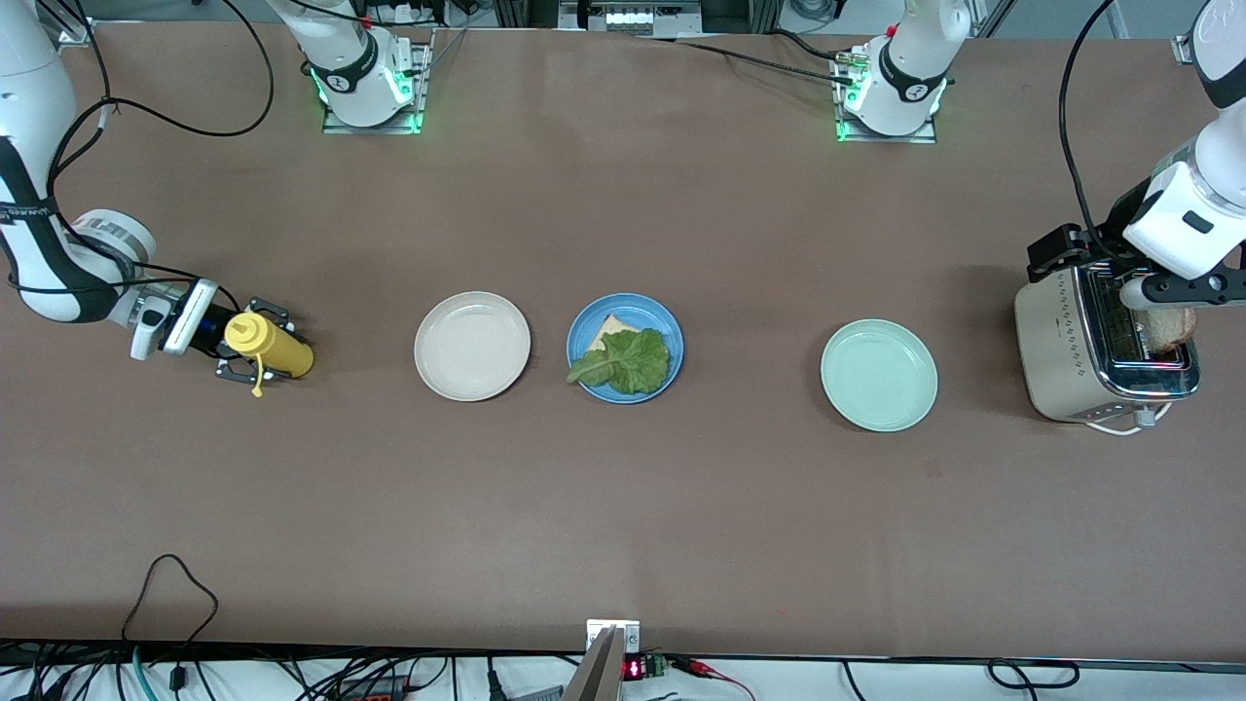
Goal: Make sandwich in blue plate with both arms
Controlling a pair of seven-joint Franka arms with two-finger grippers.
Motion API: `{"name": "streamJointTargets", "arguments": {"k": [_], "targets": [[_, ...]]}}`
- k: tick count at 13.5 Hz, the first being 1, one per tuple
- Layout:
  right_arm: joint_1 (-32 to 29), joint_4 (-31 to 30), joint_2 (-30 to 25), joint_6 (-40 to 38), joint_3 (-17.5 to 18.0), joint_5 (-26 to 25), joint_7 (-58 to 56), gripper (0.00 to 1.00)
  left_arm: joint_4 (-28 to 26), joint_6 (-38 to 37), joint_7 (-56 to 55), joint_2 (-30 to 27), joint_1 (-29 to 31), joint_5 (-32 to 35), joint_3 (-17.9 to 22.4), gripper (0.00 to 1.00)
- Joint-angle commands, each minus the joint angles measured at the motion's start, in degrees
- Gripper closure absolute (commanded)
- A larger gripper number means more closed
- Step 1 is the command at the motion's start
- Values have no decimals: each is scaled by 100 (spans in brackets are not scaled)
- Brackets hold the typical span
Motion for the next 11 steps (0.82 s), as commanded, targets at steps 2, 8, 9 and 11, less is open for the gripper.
{"name": "streamJointTargets", "arguments": {"k": [2, 8, 9, 11], "targets": [[459, -103, -1224, 382, 12, -973, 1720, 100, 41, -1, 88, 11, 22, -27, 19, 0], [1486, -129, -2675, 382, 21, -2977, 5216, 100, 435, -1, 429, 634, 540, -54, 142, 0], [1706, -112, -2825, 391, 39, -3364, 5780, 100, 506, -1, 596, 757, 698, -54, 142, 0], [1927, -112, -3037, 391, 310, -4304, 7106, 100, 559, 8, 834, 925, 962, -45, 142, 0]]}}
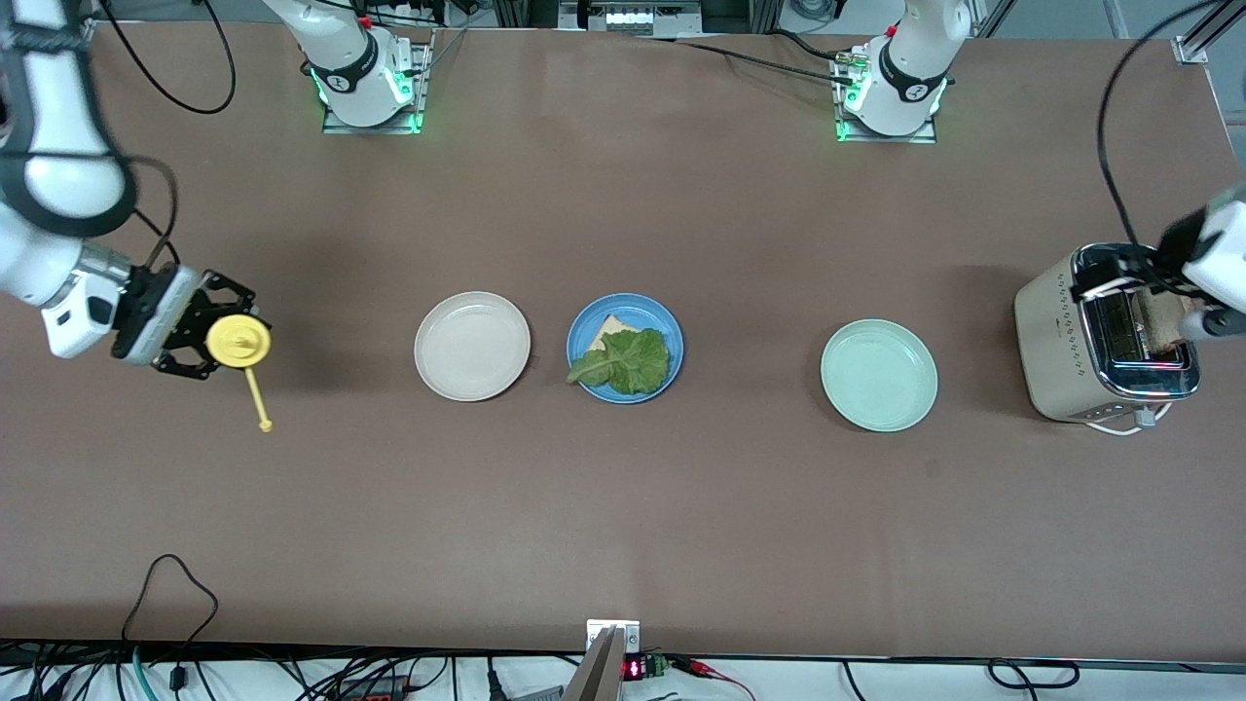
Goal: Make sandwich in blue plate with both arms
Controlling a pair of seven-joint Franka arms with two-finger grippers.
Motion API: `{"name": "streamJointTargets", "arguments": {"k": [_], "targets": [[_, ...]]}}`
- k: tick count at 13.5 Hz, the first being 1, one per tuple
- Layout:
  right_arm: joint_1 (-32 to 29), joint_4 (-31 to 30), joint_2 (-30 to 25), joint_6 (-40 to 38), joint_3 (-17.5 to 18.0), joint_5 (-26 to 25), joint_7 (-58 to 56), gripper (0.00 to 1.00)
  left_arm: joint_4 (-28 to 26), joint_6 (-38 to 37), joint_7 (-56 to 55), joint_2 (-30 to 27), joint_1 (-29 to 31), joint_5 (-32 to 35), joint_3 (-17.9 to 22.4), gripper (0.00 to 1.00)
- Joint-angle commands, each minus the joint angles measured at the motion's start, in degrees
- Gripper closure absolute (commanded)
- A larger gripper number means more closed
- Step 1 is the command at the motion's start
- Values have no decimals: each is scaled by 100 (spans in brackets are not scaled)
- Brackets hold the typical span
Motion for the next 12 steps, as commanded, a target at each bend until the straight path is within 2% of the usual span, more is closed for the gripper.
{"name": "streamJointTargets", "arguments": {"k": [1, 4, 8, 12], "targets": [[318, -175, -425, 51, 302, -1019, 1563, 100, 329, -63, 508, 407, 326, -38, -17, 0], [810, -175, -504, 42, 619, -1706, 3014, 100, 496, 269, 1595, 916, 923, -30, -17, 0], [1495, -184, -435, 51, 1225, -3277, 5141, 100, 505, 622, 3038, 1356, 1539, -38, -17, 0], [2339, -167, -5, 51, 1297, -4175, 5847, 100, 514, 860, 3542, 1647, 1813, -47, -17, 0]]}}
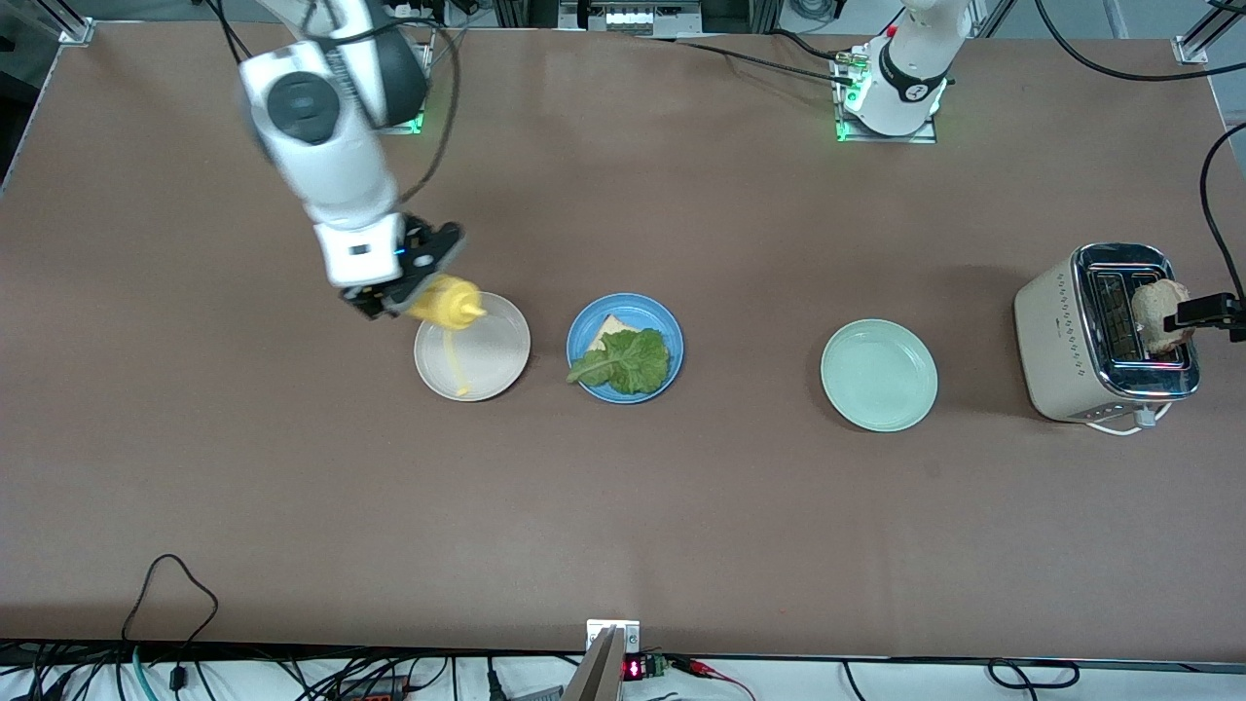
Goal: Make sandwich in blue plate with both arms
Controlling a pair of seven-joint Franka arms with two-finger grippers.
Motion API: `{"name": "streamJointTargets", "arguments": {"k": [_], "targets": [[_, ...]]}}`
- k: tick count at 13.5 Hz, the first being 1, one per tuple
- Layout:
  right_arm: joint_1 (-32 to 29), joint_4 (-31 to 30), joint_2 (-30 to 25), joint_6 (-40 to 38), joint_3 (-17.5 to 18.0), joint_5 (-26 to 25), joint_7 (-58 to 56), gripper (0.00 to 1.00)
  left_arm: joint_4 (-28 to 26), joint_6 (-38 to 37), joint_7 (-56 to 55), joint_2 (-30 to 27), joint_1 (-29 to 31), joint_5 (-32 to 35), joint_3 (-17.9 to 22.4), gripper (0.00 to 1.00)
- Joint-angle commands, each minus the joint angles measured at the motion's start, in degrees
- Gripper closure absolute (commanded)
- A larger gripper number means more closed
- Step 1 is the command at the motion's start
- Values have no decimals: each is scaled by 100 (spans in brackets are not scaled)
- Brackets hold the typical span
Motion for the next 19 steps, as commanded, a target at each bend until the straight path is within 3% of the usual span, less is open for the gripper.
{"name": "streamJointTargets", "arguments": {"k": [1, 3, 5, 8, 13, 15, 16, 18, 19], "targets": [[541, 47, 368, 45, -22, -728, 533, 100, 177, -19, 238, 229, 82, -48, -56, 0], [910, 64, 676, 45, -31, -1264, 999, 100, 89, -54, 229, 264, 214, -92, -64, 0], [1245, 344, 1132, -16, -31, -1757, 1343, 100, -8, -116, 229, 264, 249, -110, -64, 6], [1509, 530, 1485, -34, -127, -1995, 1397, 100, -8, -335, 212, 264, 267, -127, -64, 14], [1336, 548, 1443, 27, -207, -2032, 1362, 100, -25, -353, 63, 291, 258, -127, -64, 46], [870, 539, 1171, 28, -198, -1892, 1161, 100, -60, -353, -87, 299, 267, -127, -73, 50], [747, 530, 996, 1, -198, -1551, 803, 100, -61, -345, -96, 299, 258, -127, -73, 53], [116, 504, 662, 1, -198, -508, -302, 100, -78, -353, -114, 299, 258, -145, -73, 64], [-157, 495, 504, -16, -198, 20, -1092, 100, -87, -353, -175, 299, 258, -162, -73, 75]]}}
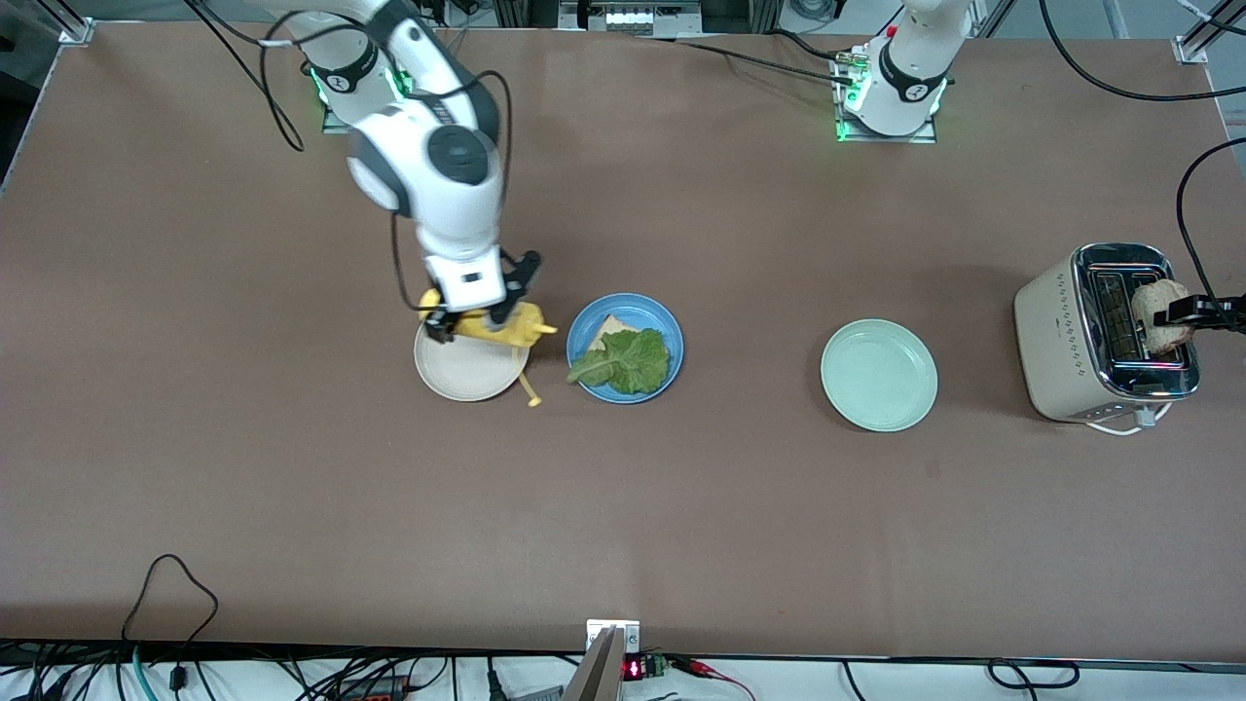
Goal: Make sandwich in blue plate with both arms
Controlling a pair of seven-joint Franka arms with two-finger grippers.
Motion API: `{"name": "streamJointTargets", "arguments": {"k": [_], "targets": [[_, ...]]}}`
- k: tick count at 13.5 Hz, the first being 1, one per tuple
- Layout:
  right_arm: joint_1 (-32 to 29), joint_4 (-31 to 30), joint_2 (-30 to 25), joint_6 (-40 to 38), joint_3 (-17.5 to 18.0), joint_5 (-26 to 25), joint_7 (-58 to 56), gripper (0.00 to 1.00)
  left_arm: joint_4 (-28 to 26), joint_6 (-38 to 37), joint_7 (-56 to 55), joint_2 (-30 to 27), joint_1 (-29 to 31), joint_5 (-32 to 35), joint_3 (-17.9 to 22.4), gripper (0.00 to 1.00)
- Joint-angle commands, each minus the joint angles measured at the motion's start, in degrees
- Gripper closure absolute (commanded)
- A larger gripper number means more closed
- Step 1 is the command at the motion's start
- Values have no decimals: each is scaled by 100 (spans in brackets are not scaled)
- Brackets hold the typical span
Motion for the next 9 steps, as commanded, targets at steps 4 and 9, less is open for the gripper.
{"name": "streamJointTargets", "arguments": {"k": [4, 9], "targets": [[-1668, -173, -991, -444, 68, 1982, -3376, 100, 30, -144, -81, -66, 43, -138, -116, 99], [-3215, -323, -1027, -691, 68, 3291, -6462, 100, 904, -1150, -37, -541, 0, -138, -212, 99]]}}
